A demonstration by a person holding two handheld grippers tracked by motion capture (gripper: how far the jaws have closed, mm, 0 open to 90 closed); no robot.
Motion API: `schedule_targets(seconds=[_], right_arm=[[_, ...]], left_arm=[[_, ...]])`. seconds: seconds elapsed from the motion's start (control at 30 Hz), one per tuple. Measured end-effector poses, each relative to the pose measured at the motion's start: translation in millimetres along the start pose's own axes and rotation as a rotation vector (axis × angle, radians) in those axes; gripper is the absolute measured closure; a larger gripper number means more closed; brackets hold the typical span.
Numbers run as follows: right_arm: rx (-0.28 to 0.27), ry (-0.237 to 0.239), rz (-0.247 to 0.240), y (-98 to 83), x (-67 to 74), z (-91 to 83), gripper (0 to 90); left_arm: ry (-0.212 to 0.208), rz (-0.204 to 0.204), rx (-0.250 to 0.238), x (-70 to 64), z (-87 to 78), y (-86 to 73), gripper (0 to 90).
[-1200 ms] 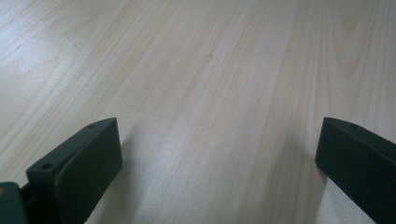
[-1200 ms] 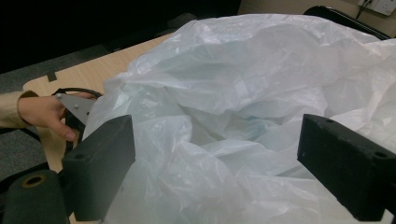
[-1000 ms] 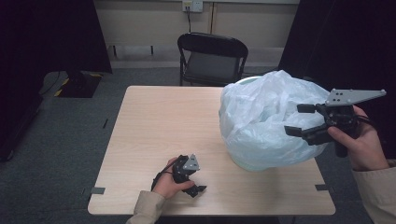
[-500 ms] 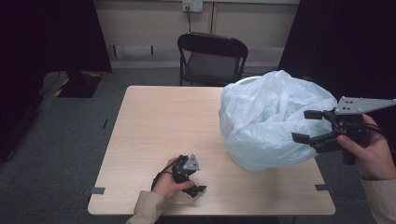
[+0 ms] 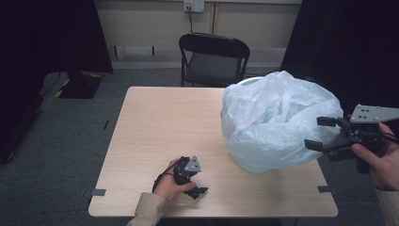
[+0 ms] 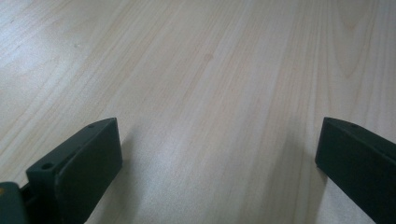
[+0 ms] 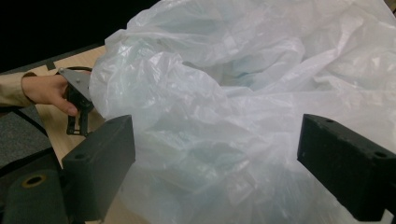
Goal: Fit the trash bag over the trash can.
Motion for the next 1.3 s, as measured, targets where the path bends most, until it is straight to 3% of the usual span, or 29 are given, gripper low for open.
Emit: schedule_targets(seconds=[0.7, 1.3], right_arm=[[0.004, -0.034, 0.048, -33.7, -9.9, -21.2, 10.6], [0.017, -0.022, 0.060, -45.0, -7.5, -14.8, 10.6]], left_arm=[[-0.002, 0.003, 0.000, 0.2, 0.1, 0.1, 0.0], [-0.003, 0.005, 0.001, 0.4, 0.2, 0.1, 0.0]])
Point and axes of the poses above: each handheld gripper's, and its own axes: z roughly forward along the jaws, y roughly out of its top, x roughly to its left, the point moved 4 cm from there along z, roughly forward along the jaws, and after that the axes turned 10 degrees about -x, right-handed, at the moved point
